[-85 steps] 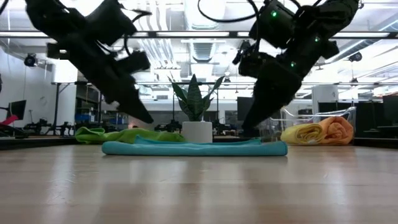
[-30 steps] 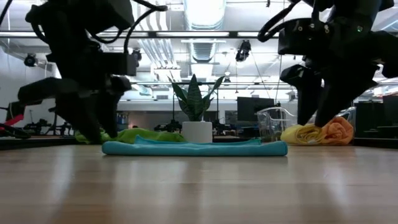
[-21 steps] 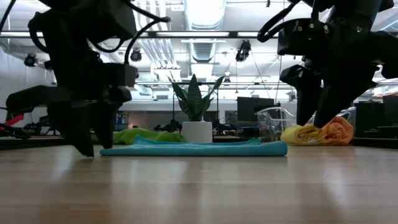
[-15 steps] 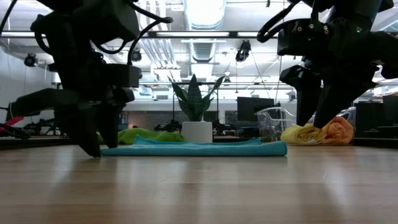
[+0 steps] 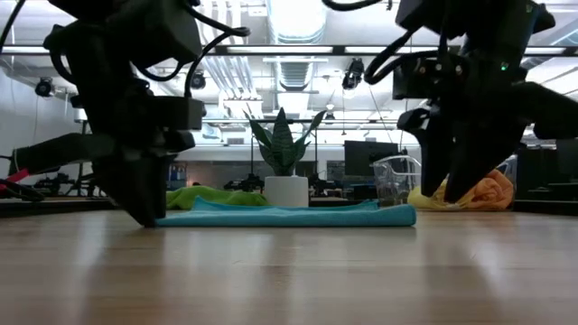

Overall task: Roll microfiber towels into tight, uniform cylinder then place into a basket
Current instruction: Fold the blue microfiber cloth

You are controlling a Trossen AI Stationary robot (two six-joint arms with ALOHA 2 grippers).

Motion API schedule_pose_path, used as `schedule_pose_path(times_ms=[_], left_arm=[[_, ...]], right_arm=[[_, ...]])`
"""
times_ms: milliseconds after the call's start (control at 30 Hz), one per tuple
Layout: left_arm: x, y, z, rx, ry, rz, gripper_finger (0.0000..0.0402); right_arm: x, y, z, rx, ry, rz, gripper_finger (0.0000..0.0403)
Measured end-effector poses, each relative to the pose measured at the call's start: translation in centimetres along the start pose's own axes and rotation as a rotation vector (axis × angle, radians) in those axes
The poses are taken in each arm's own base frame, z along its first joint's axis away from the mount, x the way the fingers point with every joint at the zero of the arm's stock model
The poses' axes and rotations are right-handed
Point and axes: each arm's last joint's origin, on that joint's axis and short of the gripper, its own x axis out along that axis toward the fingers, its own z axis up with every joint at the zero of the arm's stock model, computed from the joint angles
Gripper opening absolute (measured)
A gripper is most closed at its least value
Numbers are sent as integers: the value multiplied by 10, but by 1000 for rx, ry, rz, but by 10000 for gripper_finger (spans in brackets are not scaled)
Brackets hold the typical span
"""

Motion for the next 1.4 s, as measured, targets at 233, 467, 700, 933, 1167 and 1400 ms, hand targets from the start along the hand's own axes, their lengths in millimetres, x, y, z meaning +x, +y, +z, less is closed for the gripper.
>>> schedule_pose_path(times_ms=[233,467,700,933,1167,1400], left_arm=[[1,1,-2,2,6,14,7],[2,1,-3,2,8,16,1],[1,1,-3,2,8,16,0],[2,1,-3,2,10,16,0],[2,1,-3,2,13,16,0],[2,0,-4,-42,15,16,0]], right_arm=[[2,-1,2,-16,-14,6,187],[9,1,15,-99,-14,5,187],[28,-6,32,-164,52,-15,187],[41,-12,32,-142,104,6,187],[42,-11,31,-112,120,29,142],[37,-12,30,-104,116,35,32]])
